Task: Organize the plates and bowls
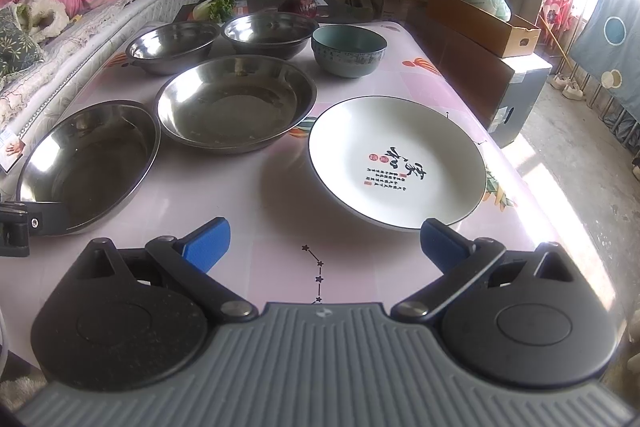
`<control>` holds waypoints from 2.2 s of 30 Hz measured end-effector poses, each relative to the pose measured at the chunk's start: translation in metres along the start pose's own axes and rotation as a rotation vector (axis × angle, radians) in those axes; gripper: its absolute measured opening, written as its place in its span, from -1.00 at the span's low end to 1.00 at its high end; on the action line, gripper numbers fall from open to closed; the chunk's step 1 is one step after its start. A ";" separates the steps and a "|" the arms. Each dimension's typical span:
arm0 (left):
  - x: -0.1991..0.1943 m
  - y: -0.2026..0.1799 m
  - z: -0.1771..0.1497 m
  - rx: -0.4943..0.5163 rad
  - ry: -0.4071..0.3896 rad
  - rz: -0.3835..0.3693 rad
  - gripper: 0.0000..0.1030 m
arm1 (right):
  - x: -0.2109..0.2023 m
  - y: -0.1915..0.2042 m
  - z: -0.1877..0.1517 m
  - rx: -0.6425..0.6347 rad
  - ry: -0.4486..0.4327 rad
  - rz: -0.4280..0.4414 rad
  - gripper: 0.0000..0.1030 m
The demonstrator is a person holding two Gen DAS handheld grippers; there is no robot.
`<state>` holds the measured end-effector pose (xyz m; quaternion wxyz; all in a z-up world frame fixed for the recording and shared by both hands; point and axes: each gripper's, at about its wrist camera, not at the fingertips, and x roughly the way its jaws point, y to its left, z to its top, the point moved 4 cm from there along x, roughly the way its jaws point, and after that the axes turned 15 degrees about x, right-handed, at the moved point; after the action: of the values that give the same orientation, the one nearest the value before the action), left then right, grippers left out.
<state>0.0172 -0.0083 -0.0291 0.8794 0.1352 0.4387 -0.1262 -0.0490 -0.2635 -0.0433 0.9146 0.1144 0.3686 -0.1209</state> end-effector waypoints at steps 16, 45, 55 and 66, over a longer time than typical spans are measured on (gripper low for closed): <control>0.012 0.013 0.021 -0.015 -0.007 -0.003 0.99 | 0.017 -0.008 0.016 0.042 -0.007 0.042 0.98; 0.111 0.152 0.183 0.008 -0.028 0.247 0.99 | 0.154 0.127 0.218 0.080 0.078 0.524 0.96; 0.199 0.161 0.218 0.087 0.063 0.206 0.43 | 0.250 0.169 0.221 0.157 0.280 0.494 0.36; 0.238 0.160 0.224 0.050 0.134 0.108 -0.53 | 0.302 0.180 0.208 0.189 0.415 0.479 -0.46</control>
<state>0.3753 0.0382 -0.0710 0.8498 0.1888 0.4855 -0.0802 0.3519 -0.1971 -0.0876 0.8077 0.3045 0.4968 0.0898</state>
